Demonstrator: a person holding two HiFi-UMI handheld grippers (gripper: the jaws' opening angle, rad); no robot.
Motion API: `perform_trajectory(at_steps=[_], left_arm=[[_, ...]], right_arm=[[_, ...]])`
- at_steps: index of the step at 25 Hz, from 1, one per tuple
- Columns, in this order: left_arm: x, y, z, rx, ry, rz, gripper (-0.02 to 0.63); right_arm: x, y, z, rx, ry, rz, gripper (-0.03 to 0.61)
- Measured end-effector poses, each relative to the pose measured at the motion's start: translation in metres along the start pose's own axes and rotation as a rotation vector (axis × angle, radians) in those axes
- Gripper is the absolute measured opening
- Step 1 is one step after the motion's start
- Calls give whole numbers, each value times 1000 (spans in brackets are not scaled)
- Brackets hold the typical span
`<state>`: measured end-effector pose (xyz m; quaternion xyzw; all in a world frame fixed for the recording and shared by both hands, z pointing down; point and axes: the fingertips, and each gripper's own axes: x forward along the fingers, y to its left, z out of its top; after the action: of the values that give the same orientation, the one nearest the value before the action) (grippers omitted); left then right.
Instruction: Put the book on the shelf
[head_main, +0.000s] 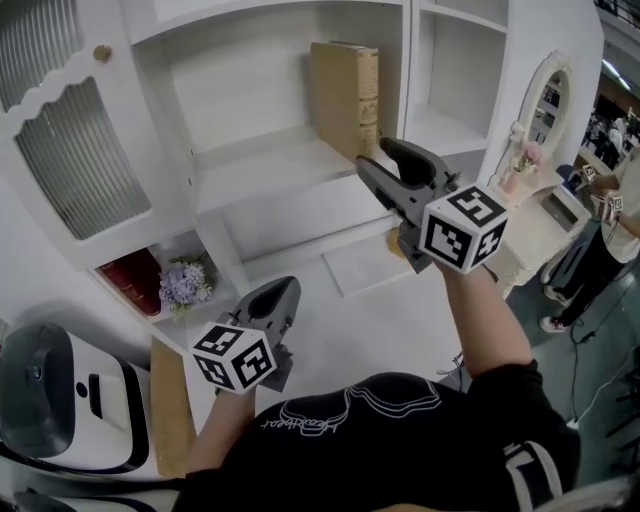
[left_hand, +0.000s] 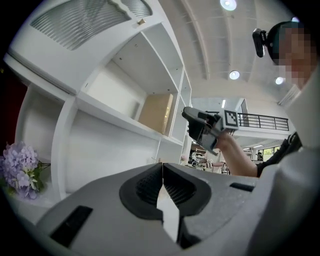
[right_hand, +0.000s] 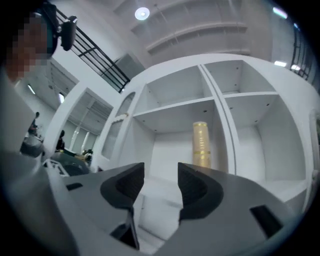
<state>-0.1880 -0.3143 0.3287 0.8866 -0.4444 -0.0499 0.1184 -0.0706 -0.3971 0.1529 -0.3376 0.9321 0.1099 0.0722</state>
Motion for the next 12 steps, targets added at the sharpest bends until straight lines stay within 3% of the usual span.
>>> perform_trajectory(at_steps=[2,5,8,11,12], left_arm=[[-3,-5,3,23,-14,3,5],[-5,-9,4,18,-32,9,5],[-4,-17,6,15,-45,8,5],[-4,-24,7,43,-56,22,5],[-4,-26,7,49,-60,26,5]], right_arm=[[-23,31,-15,-30,24,89,197],[-51,52,-39,-45,44,115,141],[-63,63,-62,10,65,143,98],[-75,69,-86,92,87,168,7],[-79,71,-95,121,95,180,8]])
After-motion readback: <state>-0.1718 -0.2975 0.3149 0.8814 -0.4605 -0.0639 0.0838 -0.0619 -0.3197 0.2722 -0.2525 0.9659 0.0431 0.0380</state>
